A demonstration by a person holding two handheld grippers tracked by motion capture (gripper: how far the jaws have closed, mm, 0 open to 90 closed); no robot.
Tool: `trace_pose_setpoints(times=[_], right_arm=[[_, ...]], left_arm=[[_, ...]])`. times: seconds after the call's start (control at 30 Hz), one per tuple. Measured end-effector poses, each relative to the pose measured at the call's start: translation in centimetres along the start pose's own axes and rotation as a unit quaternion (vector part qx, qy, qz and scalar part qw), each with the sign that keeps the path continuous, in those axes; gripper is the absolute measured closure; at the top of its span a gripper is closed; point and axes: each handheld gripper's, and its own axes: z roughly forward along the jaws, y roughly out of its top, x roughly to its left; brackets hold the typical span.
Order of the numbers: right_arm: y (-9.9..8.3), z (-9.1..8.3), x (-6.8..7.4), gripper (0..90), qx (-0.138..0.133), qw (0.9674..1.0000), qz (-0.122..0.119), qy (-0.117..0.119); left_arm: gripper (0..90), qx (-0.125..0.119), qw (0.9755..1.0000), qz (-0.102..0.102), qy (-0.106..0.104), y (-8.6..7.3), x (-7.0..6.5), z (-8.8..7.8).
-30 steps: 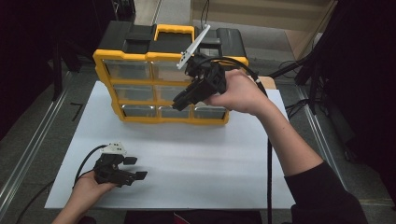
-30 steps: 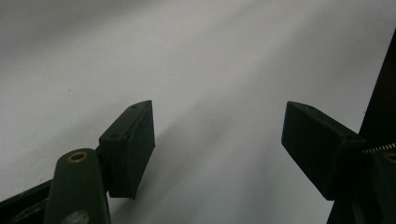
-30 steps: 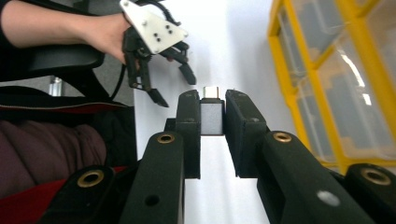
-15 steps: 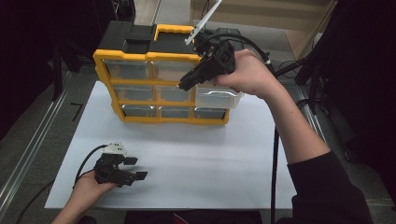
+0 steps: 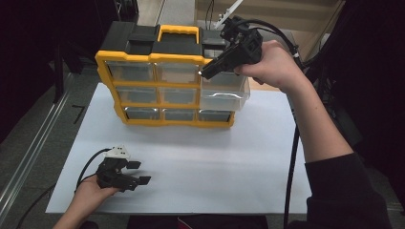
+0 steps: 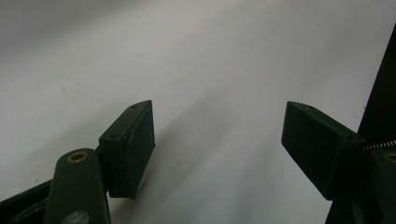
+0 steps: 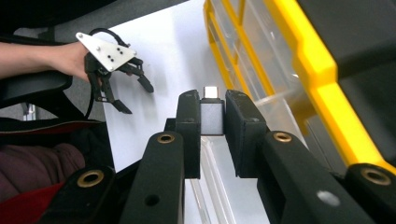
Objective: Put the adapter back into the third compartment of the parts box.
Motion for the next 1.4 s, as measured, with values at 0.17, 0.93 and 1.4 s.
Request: trace_pose_setpoints(times=[0.17, 0.93, 1.4], right_arm=[[-0.7, -0.5, -0.5, 73.7, 0.003, 0.9999, 0.009, -0.009], [-5.3, 0.6, -2.1, 62.9, 0.001, 0.9991, 0.023, -0.037], [-7.3, -1.7, -2.4, 29.1, -0.030, 0.9983, 0.038, -0.032]], left_arm=[[27.2, 0.001, 1.0000, 0.001, 0.000, 0.0, 0.0, 0.0], [27.2, 0.003, 1.0000, 0.002, 0.001, 0.0, 0.1, 0.0], [27.2, 0.003, 1.0000, 0.002, 0.001, 0.0, 0.0, -0.1]])
